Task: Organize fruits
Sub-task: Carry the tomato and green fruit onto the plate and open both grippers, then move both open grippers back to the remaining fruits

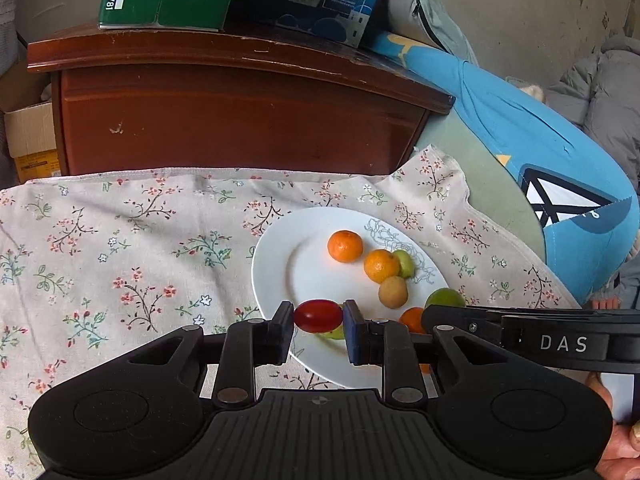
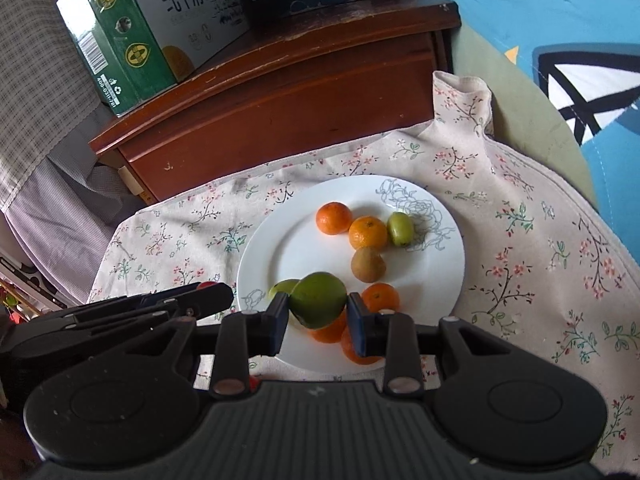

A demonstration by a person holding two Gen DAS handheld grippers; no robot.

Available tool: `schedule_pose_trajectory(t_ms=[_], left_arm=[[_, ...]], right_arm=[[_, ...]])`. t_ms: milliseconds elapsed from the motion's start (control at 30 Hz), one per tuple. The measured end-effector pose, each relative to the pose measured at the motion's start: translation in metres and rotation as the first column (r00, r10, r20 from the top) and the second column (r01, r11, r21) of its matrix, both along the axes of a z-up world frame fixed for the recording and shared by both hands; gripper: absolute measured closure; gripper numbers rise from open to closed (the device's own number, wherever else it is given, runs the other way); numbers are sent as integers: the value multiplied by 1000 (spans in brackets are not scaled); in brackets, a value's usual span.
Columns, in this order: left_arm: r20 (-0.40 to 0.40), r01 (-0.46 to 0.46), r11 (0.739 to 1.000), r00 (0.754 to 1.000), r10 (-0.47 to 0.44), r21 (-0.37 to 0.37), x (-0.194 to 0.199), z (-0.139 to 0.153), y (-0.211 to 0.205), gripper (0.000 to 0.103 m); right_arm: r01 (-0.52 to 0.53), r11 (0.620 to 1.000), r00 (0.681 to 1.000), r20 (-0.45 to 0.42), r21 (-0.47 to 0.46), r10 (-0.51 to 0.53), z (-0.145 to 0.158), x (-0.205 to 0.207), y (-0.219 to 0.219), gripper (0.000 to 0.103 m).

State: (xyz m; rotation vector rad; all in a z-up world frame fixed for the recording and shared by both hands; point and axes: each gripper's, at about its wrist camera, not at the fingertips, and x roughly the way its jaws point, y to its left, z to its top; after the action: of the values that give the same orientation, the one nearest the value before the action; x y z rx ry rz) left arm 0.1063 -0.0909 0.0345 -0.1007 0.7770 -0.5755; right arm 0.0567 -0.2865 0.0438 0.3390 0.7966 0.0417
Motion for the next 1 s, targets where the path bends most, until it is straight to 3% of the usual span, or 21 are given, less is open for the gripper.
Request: schedule_pose_trajectory(t_ms=[333, 567, 633, 700, 1000], left_arm=[[-28, -8, 1000, 1000, 8, -2, 26, -16, -9, 76], [-18, -33, 999, 999, 32, -28, 25, 4, -6, 75], [-17, -45, 999, 999, 45, -24, 22, 13, -3, 66], [-5, -76, 997, 997, 76, 2, 18, 20, 1, 47], [3, -74, 993, 997, 74, 92, -4, 40, 30, 43]], right_arm=[[43, 999, 999, -25, 30, -42, -13, 22, -10, 68], [41, 998, 999, 9, 38, -42, -5, 21, -10, 67], [36, 999, 999, 20, 30, -37, -1, 20, -8, 67], [30, 999, 999, 26, 27, -31, 1, 19, -7, 66], [-38, 999, 999, 13, 34, 38, 5, 8, 8, 65]])
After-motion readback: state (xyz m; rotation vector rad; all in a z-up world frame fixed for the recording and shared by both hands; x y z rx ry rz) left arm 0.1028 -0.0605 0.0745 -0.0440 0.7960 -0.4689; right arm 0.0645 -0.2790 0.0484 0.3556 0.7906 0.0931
